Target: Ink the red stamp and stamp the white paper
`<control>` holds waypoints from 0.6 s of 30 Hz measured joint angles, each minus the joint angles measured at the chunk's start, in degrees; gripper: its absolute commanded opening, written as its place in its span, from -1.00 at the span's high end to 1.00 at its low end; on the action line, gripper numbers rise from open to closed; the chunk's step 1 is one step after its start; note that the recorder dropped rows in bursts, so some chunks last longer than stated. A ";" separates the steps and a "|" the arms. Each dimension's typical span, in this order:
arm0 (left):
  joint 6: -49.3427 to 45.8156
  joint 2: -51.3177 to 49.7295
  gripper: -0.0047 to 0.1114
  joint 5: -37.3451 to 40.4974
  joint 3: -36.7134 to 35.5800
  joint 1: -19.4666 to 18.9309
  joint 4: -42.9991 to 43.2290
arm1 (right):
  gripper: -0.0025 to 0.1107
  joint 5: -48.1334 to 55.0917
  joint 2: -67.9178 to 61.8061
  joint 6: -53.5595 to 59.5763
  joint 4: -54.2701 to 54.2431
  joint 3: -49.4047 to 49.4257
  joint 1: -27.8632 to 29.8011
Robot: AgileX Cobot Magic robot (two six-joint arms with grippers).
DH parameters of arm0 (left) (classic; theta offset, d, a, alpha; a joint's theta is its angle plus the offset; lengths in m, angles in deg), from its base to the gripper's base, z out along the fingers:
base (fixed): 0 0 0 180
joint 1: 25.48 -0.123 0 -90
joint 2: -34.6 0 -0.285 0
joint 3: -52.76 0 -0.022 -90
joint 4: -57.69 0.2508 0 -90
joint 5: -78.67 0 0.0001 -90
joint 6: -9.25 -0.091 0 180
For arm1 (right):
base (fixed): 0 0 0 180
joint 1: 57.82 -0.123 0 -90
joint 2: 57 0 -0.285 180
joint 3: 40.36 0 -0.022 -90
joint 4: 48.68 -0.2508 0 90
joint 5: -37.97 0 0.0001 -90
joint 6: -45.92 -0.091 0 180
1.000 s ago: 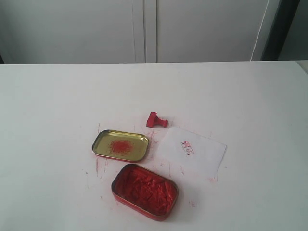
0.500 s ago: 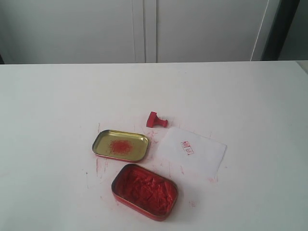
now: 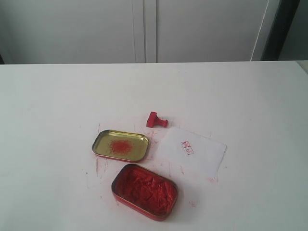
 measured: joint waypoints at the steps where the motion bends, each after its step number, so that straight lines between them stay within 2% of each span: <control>1: 0.00 0.00 0.92 0.00 0.00 0.00 0.00 | 0.96 0.00 0.00 0.00 0.00 0.00 0.00; 11: 0.00 0.00 0.92 0.00 0.00 0.00 0.00 | 0.96 2.06 0.00 0.00 0.00 0.14 0.00; 18: 0.00 0.00 0.92 0.00 0.00 0.00 0.00 | 0.96 1.87 0.00 0.00 0.00 5.16 0.00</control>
